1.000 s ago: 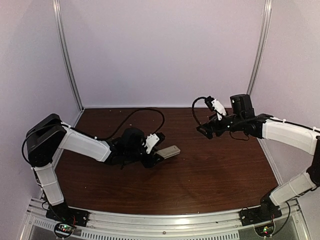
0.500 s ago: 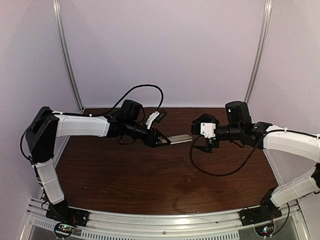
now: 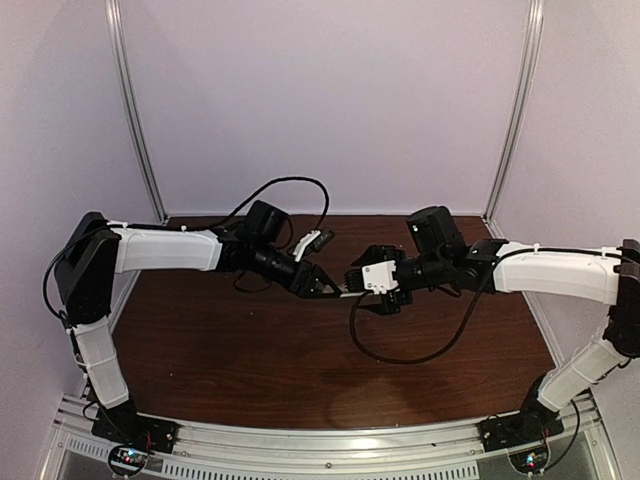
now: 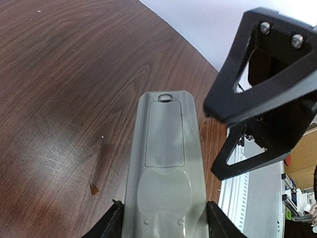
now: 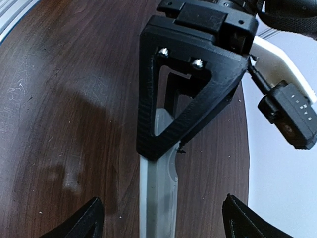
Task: Load the batteries into the remote control
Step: Pass from the left arm to the right
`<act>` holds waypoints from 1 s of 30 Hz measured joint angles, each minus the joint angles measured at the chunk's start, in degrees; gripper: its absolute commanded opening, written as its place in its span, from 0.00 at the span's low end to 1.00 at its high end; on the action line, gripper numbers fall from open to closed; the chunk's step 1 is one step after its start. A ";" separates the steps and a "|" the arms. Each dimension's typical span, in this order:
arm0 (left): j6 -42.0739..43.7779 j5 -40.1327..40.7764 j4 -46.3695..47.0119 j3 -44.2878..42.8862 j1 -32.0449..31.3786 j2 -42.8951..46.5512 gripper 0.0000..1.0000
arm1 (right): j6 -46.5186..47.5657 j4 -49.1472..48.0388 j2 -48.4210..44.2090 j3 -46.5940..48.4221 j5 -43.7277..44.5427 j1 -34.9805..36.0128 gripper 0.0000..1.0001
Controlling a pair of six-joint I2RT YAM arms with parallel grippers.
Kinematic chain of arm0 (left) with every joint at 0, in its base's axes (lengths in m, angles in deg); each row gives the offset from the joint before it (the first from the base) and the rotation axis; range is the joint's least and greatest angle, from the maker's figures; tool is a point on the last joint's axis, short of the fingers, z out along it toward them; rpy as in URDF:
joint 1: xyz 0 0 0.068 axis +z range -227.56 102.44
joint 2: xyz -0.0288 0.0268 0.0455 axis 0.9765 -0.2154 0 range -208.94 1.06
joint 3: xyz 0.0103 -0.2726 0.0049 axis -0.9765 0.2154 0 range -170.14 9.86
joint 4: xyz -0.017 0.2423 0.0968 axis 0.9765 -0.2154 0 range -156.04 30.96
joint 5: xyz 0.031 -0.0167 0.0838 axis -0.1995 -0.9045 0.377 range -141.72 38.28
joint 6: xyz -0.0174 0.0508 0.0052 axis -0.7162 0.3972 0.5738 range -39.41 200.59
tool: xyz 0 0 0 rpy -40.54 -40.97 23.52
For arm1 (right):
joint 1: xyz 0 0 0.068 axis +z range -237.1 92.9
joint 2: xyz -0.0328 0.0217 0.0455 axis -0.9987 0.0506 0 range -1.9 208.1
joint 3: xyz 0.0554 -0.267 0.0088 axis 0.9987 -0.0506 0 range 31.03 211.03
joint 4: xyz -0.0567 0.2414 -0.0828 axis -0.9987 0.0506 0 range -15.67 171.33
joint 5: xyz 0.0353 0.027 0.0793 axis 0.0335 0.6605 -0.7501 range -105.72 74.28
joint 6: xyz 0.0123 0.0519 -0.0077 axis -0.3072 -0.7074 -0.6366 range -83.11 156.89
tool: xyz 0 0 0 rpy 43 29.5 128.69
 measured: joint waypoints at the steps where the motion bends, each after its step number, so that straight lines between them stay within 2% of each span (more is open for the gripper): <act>1: -0.15 0.00 -0.07 -0.07 0.00 0.00 0.00 | 0.02 0.24 0.59 0.04 0.48 0.39 0.76; 7: -0.83 -0.09 -0.79 -0.76 0.00 0.00 0.00 | -1.77 0.57 3.74 1.01 5.20 2.03 0.44; 11: -0.96 -0.42 -1.20 -1.14 0.00 0.00 0.00 | -3.41 0.13 4.59 2.23 7.85 2.32 0.42; 15: -0.98 -0.31 -1.36 -1.14 0.11 0.00 0.00 | -4.37 0.02 5.05 2.69 9.53 2.56 0.31; 22: -0.98 0.07 -1.36 -1.14 0.26 0.15 0.00 | -5.33 -0.42 5.22 2.69 11.28 2.89 0.36; 24: -0.98 0.20 -1.29 -1.14 0.26 0.28 0.00 | -5.75 -0.74 5.22 2.69 11.69 2.93 0.31; 30: -1.03 0.74 -1.64 -1.14 0.52 1.09 0.00 | -6.05 -1.03 5.33 2.69 12.04 3.28 0.22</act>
